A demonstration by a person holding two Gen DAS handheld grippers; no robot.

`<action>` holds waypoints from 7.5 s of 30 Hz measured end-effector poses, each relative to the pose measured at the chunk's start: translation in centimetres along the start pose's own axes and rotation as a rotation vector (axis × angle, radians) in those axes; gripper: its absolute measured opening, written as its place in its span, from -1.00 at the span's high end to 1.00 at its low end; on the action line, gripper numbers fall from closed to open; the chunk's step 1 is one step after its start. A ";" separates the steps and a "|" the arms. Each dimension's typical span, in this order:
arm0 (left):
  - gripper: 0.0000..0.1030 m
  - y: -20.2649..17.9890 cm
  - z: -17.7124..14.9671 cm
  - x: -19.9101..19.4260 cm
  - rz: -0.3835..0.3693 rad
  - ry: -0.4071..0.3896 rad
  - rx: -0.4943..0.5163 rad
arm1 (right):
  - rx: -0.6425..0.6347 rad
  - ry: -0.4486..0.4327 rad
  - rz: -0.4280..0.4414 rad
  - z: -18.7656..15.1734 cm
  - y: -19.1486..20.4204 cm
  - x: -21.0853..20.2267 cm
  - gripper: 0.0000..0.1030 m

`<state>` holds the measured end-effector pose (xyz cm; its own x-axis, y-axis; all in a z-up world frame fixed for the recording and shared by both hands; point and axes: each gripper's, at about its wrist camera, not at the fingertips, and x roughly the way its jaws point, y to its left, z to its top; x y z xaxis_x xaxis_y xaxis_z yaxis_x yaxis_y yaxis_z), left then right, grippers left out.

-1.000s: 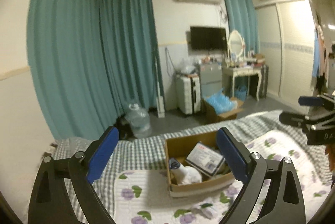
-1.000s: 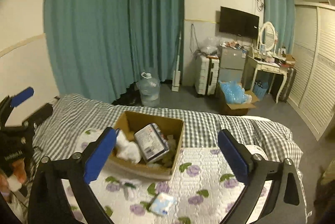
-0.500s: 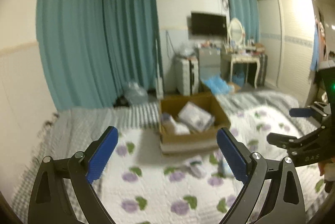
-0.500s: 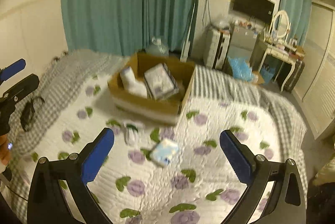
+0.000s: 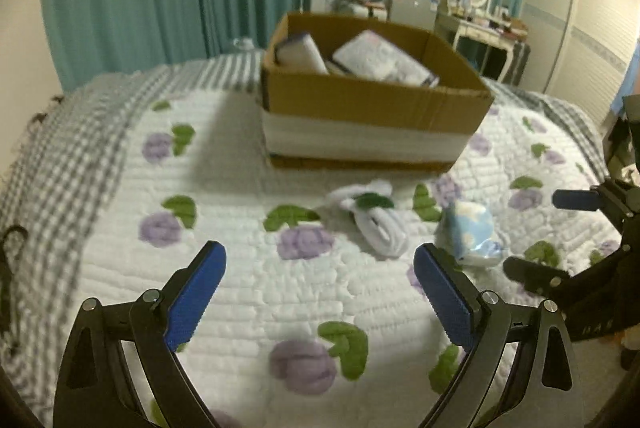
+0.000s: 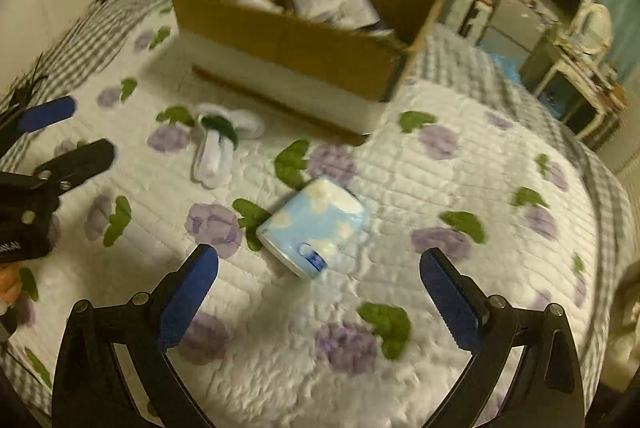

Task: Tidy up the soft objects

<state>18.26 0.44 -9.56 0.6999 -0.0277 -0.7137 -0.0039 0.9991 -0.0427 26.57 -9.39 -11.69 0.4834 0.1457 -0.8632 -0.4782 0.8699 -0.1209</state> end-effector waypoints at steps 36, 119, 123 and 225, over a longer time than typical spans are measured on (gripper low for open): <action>-0.44 -3.5 1.9 12.3 -0.017 0.168 0.094 | 0.152 0.040 0.079 2.7 -7.8 4.8 -0.44; -0.53 0.7 17.8 -5.5 0.051 -0.353 0.075 | 0.285 -0.600 -0.043 17.3 -7.6 -18.8 -0.87; -0.79 1.7 17.8 -14.8 0.050 -0.497 0.056 | 0.256 -0.761 -0.090 14.8 -5.5 -28.9 -0.97; -0.89 6.2 3.8 -10.8 0.058 -0.442 0.031 | 0.303 -0.660 -0.146 1.0 4.2 -14.6 -1.00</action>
<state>13.35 7.03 0.57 0.9373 0.0381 -0.3465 -0.0352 0.9993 0.0146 18.28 -7.36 0.87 0.9123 0.1888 -0.3633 -0.1985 0.9800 0.0109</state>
